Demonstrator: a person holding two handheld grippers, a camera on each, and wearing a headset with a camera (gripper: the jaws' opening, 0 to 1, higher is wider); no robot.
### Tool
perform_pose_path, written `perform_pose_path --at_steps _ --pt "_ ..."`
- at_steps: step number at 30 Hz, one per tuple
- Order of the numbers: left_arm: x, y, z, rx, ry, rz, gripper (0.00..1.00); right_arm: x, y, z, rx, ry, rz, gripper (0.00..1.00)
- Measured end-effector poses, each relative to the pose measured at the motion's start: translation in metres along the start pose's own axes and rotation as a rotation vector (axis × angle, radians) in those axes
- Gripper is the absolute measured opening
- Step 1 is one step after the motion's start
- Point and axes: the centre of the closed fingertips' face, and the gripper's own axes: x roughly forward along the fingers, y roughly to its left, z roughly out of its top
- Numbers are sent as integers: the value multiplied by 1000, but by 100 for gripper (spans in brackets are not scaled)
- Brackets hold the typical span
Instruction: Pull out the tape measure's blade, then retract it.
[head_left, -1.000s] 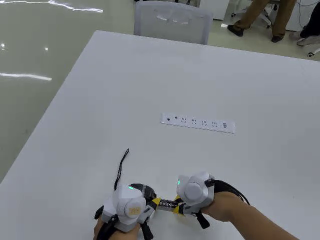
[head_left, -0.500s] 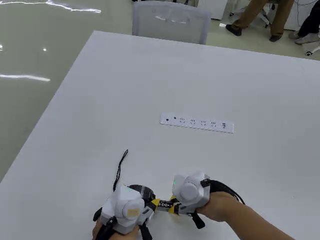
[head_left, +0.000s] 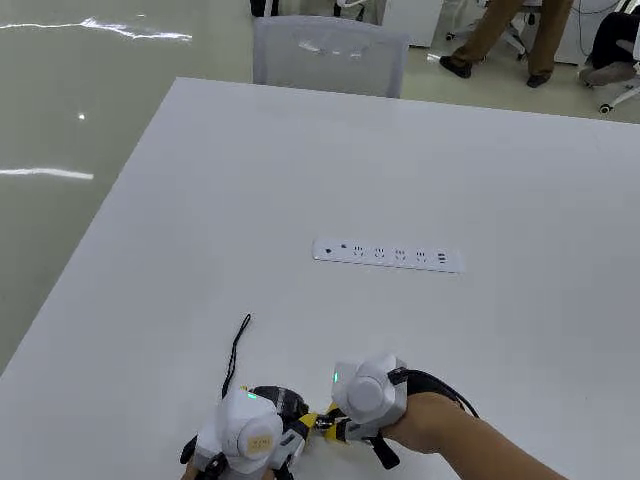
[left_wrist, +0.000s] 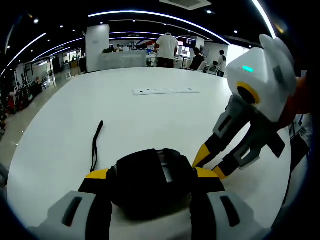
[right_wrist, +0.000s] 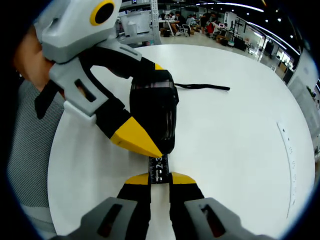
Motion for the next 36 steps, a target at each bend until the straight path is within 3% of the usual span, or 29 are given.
perform_pose_path --at_steps 6,36 --pt "0 0 0 2 2 -6 59 4 1 9 -1 -9 4 12" --pt "-3 -1 1 -11 -3 -15 59 18 0 21 5 -51 5 13"
